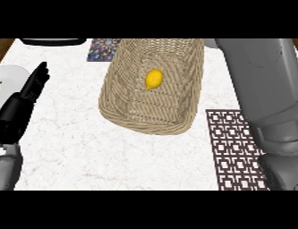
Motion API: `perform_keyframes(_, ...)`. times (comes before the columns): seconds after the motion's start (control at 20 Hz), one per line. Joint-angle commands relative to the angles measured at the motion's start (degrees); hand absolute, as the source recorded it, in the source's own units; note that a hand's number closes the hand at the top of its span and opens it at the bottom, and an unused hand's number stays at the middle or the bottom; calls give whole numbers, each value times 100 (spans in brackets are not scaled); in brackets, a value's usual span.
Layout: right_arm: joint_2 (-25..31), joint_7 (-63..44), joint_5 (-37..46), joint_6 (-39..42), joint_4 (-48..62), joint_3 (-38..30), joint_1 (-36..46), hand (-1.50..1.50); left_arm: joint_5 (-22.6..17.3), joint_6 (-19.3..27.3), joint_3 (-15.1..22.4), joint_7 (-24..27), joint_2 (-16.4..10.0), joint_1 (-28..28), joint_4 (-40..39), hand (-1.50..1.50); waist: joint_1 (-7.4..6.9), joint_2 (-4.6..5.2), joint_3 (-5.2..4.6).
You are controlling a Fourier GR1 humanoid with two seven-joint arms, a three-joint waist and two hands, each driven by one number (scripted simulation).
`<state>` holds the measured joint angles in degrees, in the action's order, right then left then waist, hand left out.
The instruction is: Pick the lemon from the placemat and place it in the basket
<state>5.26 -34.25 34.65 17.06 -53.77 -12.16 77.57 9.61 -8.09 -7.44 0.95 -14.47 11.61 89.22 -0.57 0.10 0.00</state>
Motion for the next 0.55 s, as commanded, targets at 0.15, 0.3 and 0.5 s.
perform_keyframes(0.15, 138, -45, -133, -1665, -146, -884, -161, -150, 98, 163, 152, -314, 211, 227, 84, 0, 39, 4, 4)
perform_keyframes(0.3, 685, 198, -187, -1852, 114, -1216, -242, -150, 115, 129, 110, -182, 124, 169, 151, 0, -12, 24, 2)
perform_keyframes(0.5, 1134, 412, -494, -1813, -253, -1539, -686, -150, 89, 127, -10, 89, 94, -62, -20, 0, 58, 0, 1)
